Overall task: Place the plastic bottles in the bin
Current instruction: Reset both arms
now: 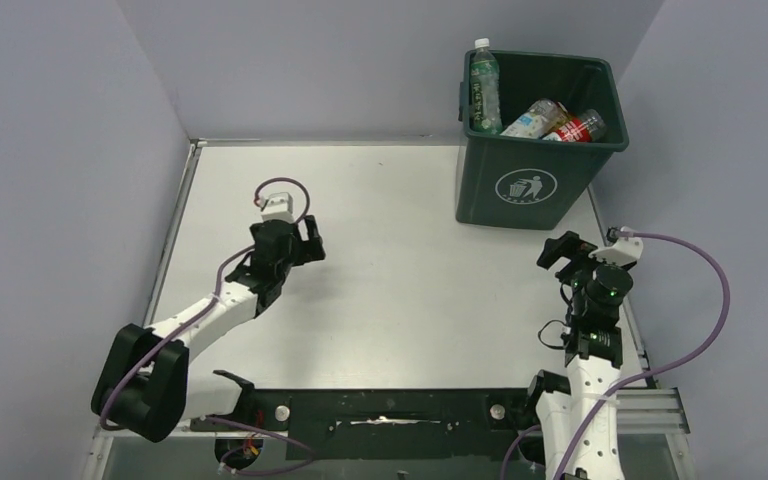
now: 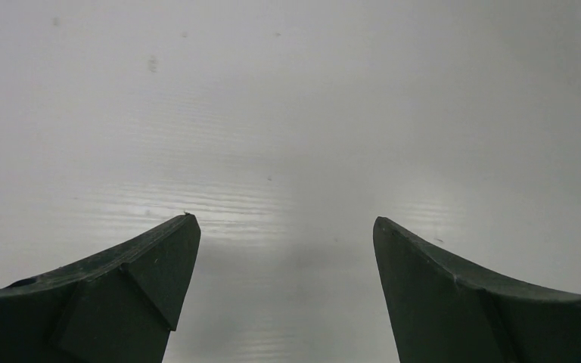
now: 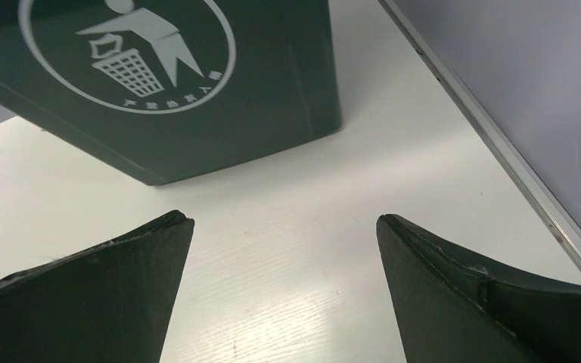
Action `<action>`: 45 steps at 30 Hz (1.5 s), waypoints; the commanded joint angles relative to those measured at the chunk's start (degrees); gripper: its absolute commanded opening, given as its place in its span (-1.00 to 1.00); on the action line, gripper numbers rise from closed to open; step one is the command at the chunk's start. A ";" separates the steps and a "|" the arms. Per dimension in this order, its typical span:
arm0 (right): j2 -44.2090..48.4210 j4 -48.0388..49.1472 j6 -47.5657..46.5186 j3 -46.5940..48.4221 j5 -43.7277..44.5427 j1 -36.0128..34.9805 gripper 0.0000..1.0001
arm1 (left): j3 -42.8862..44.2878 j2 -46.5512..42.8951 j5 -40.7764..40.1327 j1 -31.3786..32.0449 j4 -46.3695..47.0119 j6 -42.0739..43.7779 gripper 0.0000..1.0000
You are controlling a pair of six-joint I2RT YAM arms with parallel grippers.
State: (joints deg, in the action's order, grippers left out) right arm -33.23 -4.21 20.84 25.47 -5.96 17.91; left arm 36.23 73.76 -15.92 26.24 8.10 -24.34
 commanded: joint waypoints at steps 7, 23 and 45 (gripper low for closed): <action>-4.00 19.86 -1.82 -8.20 8.72 -2.26 0.95 | -13.35 -9.57 0.22 -13.59 22.37 14.09 0.72; -32.68 58.94 -13.42 -15.05 24.72 -11.69 0.96 | -15.13 11.76 17.72 -27.14 41.14 18.67 0.73; -54.66 75.99 -19.39 -13.85 18.42 -12.75 0.95 | -24.13 18.23 20.07 -31.86 65.68 20.04 0.74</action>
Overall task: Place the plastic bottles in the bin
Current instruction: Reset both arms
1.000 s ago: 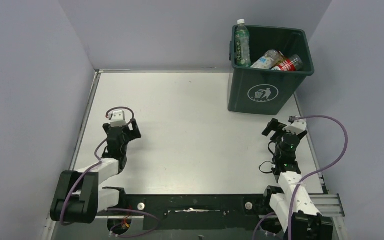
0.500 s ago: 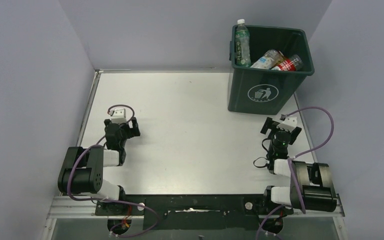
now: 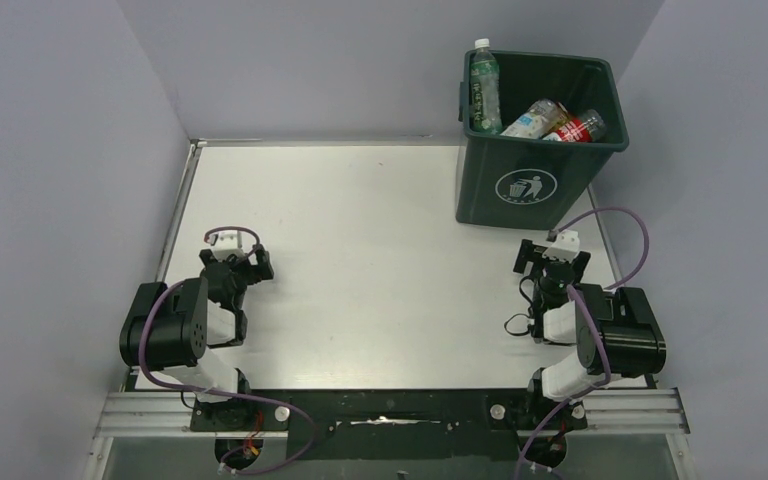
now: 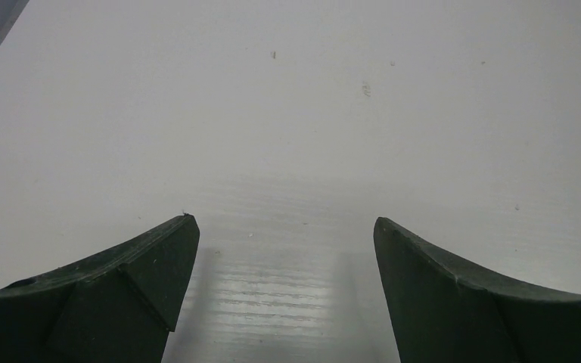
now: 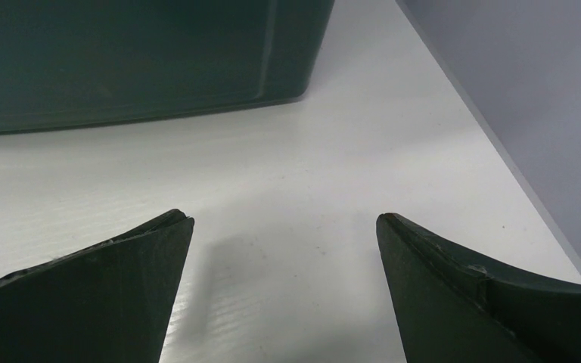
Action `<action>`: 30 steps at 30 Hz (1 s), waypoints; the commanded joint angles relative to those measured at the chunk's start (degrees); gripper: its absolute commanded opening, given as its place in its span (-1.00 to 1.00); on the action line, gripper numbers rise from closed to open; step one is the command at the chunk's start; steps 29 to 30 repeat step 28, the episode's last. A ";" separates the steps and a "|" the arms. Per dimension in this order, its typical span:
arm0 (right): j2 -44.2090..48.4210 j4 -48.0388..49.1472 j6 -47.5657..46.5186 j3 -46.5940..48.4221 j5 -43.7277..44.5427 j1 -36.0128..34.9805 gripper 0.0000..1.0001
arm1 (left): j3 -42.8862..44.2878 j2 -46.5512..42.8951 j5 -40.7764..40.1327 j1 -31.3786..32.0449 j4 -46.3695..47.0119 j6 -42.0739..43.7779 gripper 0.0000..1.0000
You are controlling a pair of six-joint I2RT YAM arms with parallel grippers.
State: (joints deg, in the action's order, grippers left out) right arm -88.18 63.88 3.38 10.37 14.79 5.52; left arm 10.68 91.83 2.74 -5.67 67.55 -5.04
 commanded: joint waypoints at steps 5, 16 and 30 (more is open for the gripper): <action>0.34 3.30 -1.14 3.43 -6.84 1.66 0.95 | 1.41 -0.18 1.43 0.05 5.85 0.82 0.74; 0.44 2.15 -1.42 4.00 -12.98 3.59 0.95 | 1.28 -0.23 1.21 0.30 6.30 0.73 0.75; 0.55 2.46 -1.71 3.79 -12.76 3.48 0.95 | 1.28 -0.19 1.22 0.31 6.30 0.73 0.75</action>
